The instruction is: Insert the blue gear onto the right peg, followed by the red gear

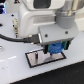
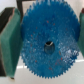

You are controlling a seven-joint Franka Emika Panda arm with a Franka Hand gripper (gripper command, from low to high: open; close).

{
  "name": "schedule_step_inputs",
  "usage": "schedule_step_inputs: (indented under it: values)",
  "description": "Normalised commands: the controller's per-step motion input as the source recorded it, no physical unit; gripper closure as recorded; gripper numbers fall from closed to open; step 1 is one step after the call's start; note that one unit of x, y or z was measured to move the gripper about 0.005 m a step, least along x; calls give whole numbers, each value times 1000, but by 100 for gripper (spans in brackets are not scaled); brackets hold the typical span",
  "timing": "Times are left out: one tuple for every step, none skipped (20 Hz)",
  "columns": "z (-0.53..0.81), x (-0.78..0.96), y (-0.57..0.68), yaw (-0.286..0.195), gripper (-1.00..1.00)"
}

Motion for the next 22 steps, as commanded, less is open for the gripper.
schedule_step_inputs:
  values:
    - [-121,93,-47,0,100]
    - [-131,79,-15,0,100]
    - [-149,50,12,0,100]
    - [-80,46,10,0,100]
    - [-55,82,9,0,100]
    - [-34,65,3,0,100]
    - [0,32,-2,0,100]
    - [89,34,3,0,100]
    - [207,30,12,0,100]
    - [140,26,1,0,100]
    - [107,30,-6,0,100]
    - [109,36,-2,0,100]
    - [136,70,42,0,100]
    - [106,102,68,0,100]
    - [142,42,23,0,100]
    - [190,52,54,0,100]
    - [123,61,78,0,100]
    - [118,56,87,0,100]
    - [46,41,68,0,100]
    - [-23,11,49,0,100]
    - [39,32,62,0,100]
    - [38,66,45,0,100]
